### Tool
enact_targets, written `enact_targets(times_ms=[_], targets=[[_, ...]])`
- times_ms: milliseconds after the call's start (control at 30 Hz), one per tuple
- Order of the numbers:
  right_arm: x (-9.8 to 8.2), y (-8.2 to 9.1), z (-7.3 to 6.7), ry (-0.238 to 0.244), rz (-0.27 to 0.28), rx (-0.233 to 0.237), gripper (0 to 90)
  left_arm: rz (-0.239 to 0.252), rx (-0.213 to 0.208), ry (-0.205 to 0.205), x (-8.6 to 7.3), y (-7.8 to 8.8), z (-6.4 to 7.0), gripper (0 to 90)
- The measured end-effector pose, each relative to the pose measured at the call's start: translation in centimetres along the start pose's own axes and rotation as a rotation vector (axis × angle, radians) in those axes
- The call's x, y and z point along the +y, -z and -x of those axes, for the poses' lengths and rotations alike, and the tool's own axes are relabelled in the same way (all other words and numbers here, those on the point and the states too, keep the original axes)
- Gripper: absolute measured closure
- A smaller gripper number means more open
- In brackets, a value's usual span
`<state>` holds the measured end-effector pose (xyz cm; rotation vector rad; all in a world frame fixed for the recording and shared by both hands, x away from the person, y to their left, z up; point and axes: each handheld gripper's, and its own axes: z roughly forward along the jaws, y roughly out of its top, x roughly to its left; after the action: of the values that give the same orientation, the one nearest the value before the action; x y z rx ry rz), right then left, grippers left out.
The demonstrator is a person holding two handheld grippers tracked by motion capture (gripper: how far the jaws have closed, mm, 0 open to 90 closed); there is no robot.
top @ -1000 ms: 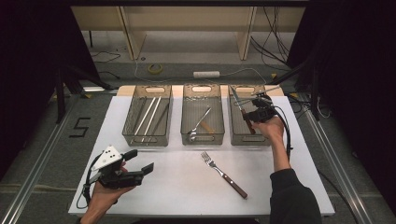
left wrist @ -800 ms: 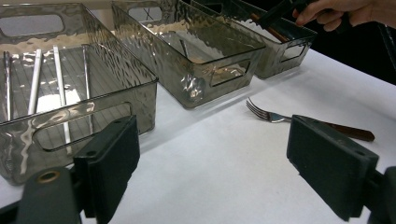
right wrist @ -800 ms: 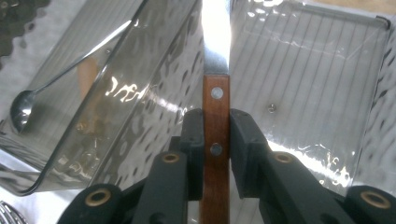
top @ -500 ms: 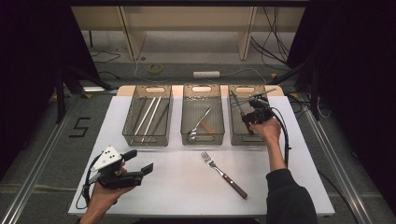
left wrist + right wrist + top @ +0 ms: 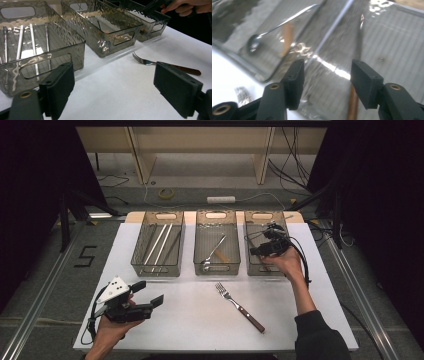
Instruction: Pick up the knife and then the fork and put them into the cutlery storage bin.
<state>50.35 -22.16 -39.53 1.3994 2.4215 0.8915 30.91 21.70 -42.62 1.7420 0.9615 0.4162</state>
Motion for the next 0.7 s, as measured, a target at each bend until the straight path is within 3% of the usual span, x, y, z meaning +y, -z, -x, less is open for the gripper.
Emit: enact_targets(times_ms=[433, 567, 633, 700], targets=[[-2.7, 3.5, -5.5, 0.228, -0.009, 0.121, 34.6, 0.0, 0.006, 0.01, -0.1, 0.0, -0.1, 16.6], [-4.0, 4.2, -7.2, 0.276, -0.011, 0.144, 33.8, -0.002, 0.008, 0.009, -0.1, 0.0, -0.1, 16.6], [-4.5, 4.2, -7.7, 0.303, -0.039, 0.143, 32.6, 0.0, 0.007, 0.007, 0.0, 0.0, 0.0, 16.5], [-5.0, 4.3, -8.2, 0.302, -0.041, 0.157, 32.6, 0.0, 0.005, 0.004, 0.0, 0.0, 0.0, 16.6]])
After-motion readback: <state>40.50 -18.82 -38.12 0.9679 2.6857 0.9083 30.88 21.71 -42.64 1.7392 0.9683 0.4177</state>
